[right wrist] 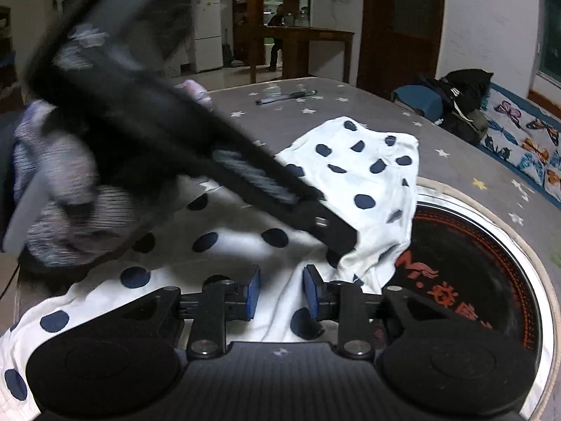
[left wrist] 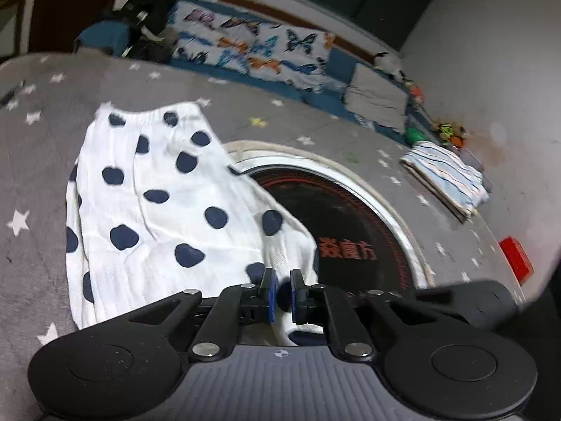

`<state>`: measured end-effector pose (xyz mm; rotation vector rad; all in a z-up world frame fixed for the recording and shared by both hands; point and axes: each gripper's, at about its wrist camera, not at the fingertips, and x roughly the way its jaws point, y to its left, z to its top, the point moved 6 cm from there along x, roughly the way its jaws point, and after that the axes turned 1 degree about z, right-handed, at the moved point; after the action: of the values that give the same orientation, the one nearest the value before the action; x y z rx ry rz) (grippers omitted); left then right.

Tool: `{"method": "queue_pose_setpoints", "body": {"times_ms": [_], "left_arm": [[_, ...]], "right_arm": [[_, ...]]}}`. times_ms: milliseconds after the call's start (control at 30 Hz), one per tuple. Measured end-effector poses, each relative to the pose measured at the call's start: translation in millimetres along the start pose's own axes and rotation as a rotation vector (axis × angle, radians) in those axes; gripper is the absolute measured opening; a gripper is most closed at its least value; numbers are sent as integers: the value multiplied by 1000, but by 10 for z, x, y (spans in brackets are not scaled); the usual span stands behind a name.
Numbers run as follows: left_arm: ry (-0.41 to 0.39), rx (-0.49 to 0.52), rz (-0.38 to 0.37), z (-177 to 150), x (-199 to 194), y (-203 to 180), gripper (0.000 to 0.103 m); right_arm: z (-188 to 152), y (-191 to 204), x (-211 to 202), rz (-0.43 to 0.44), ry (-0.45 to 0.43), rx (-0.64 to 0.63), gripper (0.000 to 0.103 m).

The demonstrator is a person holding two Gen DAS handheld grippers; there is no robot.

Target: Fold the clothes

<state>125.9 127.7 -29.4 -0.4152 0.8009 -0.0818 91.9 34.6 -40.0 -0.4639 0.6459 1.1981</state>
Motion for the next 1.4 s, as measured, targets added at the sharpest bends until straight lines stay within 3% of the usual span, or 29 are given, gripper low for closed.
{"method": "queue_pose_setpoints", "body": {"times_ms": [233,400,500,700,733,767,867,1000,1267,1400], "left_arm": [[18,-7,13,-14,124,101,9],[12,-16,5,-25,116,120,9],[9,-15,3,-23,112,120,9],[-23,-10,-25,-42,-36,103,11],[-30,-2,-22,-54,-76,107,11],[-37,9,-10,-71,-115,124,11],[-56,30,42,-117,-215,206,11],[-72,26,128,-173,-299,412,8],[-138,4,199,-83,-549,607,8],[-156,45,168,27,-550,488,9]], "right_arm": [[-56,-126,-213,24,-23,90,28],[-129,-470,-437,-3,-58,243,28],[-201,-706,-405,-42,-45,333,29],[-265,-870,-176,9,-18,447,28],[-266,-872,-156,17,-19,458,24],[-264,-848,-149,19,-19,460,13],[-260,-821,-202,-25,-22,455,6],[-301,-843,-337,-108,-23,449,5],[-375,-924,-395,-184,23,479,10],[-163,-904,-457,-195,-38,431,12]]}}
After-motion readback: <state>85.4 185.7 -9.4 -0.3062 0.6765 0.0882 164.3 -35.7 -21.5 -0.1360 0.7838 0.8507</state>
